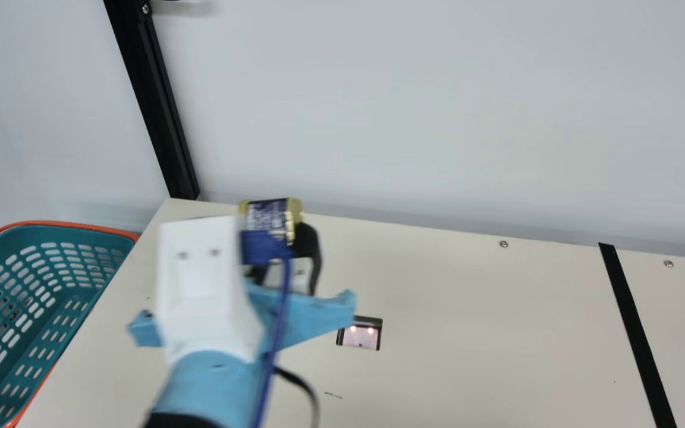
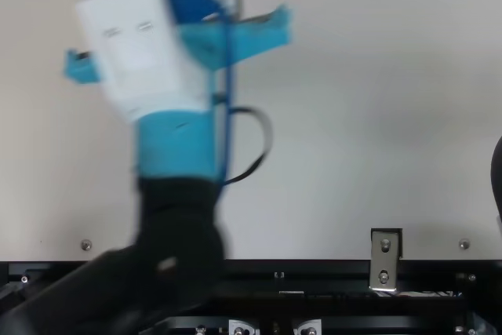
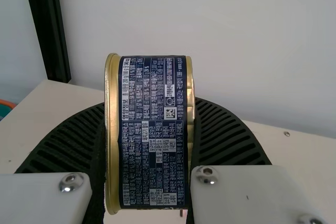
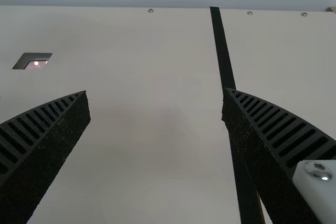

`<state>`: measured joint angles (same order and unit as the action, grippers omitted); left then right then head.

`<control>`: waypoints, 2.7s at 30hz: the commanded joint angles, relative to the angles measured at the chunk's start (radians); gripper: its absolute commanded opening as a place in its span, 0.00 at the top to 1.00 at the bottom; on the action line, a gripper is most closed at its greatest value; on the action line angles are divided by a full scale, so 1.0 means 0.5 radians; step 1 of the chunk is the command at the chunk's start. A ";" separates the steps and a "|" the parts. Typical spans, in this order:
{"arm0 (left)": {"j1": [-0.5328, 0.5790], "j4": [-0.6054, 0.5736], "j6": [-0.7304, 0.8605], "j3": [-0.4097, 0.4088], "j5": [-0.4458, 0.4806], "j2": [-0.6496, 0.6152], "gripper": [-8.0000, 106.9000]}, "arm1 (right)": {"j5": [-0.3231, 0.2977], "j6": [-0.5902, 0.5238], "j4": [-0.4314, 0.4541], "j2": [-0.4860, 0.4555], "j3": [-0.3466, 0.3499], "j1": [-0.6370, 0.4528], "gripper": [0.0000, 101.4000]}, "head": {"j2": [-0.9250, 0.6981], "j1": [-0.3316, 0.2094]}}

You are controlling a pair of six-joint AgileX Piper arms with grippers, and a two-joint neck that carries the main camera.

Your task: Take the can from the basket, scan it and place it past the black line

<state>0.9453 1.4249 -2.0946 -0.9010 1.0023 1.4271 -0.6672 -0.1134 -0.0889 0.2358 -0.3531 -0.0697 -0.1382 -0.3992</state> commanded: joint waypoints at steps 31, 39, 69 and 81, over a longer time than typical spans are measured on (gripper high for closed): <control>-0.197 -0.556 0.962 0.685 -1.093 -0.558 0.84 | 0.000 0.000 0.000 0.000 0.000 0.000 0.00 | 0.016 -0.074; -0.166 -1.011 1.638 0.548 -1.069 -0.554 0.84 | 0.000 0.000 0.000 0.000 0.000 0.000 0.00 | 0.016 -0.074; -0.201 -2.151 3.580 0.264 -0.950 -0.404 0.84 | 0.000 0.000 0.000 0.000 0.000 0.000 0.00 | 0.016 -0.074; -0.210 -2.463 4.146 0.258 -0.944 -0.294 0.84 | 0.000 0.000 0.000 0.000 0.000 0.000 0.00 | 0.016 -0.074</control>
<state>0.8421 0.2068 -0.0764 -0.7720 0.5311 1.2771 -0.6672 -0.1134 -0.0889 0.2358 -0.3531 -0.0697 -0.1382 -0.3992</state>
